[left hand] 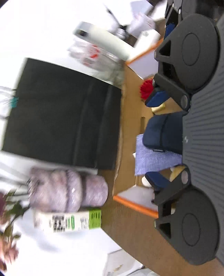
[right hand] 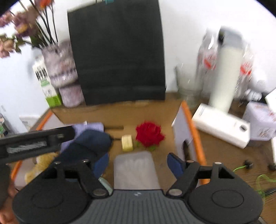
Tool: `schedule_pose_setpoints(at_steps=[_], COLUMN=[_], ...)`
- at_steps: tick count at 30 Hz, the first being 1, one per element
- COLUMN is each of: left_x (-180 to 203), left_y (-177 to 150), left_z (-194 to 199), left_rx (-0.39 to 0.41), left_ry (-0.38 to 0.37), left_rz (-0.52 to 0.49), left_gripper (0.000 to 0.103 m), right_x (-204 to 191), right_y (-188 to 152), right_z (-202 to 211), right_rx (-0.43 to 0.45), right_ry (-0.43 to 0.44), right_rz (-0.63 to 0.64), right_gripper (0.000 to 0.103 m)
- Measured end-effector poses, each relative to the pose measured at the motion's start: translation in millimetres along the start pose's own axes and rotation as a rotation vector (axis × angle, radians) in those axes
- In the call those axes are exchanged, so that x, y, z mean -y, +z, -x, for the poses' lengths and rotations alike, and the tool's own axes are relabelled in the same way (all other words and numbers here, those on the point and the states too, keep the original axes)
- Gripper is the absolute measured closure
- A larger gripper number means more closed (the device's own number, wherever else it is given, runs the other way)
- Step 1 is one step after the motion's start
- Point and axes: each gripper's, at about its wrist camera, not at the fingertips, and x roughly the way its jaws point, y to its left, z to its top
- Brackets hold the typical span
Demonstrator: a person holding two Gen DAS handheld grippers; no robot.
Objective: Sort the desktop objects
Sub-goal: 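Carry the pouch and clear box into the orange box while both tools open, then move both tools back from the box over the table items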
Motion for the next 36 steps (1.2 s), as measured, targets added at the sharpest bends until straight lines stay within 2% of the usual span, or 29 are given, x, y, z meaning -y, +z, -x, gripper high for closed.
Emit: schedule_pose_setpoints(at_steps=[3, 5, 7, 10, 13, 16, 18, 20, 22, 25, 27, 30, 36], left_x=[-5.8, -5.6, -8.0, -8.2, -16.5, -37.1, -51.1, -57.8, -59.0, -50.3, -44.7, -35.8, -26.2], left_y=[-4.2, -10.1, -23.1, -48.8, -87.0, -142.9, -175.3, -198.1, -218.5, -237.5, -246.6, -252.9, -260.1], left_z=[40.4, 62.8, 86.4, 116.9, 146.1, 171.3, 182.7, 187.6, 192.1, 197.1, 200.9, 205.2, 207.9], left_rx=[0.073, 0.104, 0.118, 0.128, 0.137, 0.142, 0.139, 0.119, 0.115, 0.126, 0.14, 0.134, 0.09], left_ry=[0.016, 0.014, 0.02, 0.002, -0.02, -0.037, -0.019, 0.031, 0.055, 0.135, 0.133, 0.133, 0.109], left_rz=[0.065, 0.056, 0.041, 0.017, 0.003, 0.095, 0.163, 0.187, 0.143, 0.035, -0.033, -0.085, -0.151], left_gripper=[0.004, 0.0, 0.0, 0.0, 0.0, 0.0, 0.0, 0.0, 0.0, 0.0, 0.0, 0.0, 0.0], right_x=[1.7, -2.7, -8.8, -16.7, -18.9, -22.0, -24.5, -26.5, -26.6, -22.8, -24.2, -28.2, -30.8], right_y=[2.7, -2.3, -14.2, -39.0, -72.1, -112.2, -142.6, -167.9, -193.9, -226.1, -240.9, -251.7, -274.1], right_z=[33.6, 55.8, 81.5, 116.9, 145.9, 166.6, 174.4, 177.9, 183.5, 190.3, 190.5, 192.7, 207.2], right_rx=[0.076, 0.115, 0.168, 0.217, 0.24, 0.232, 0.221, 0.226, 0.24, 0.239, 0.223, 0.209, 0.193], right_ry=[0.009, 0.009, 0.024, 0.06, 0.088, 0.113, 0.108, 0.084, 0.051, 0.09, 0.07, 0.025, 0.048], right_rz=[0.01, 0.031, 0.066, 0.104, 0.091, 0.101, 0.112, 0.128, 0.108, 0.084, 0.101, 0.137, 0.132], right_gripper=[0.023, 0.021, 0.016, 0.015, 0.014, 0.014, 0.013, 0.013, 0.013, 0.012, 0.012, 0.012, 0.012])
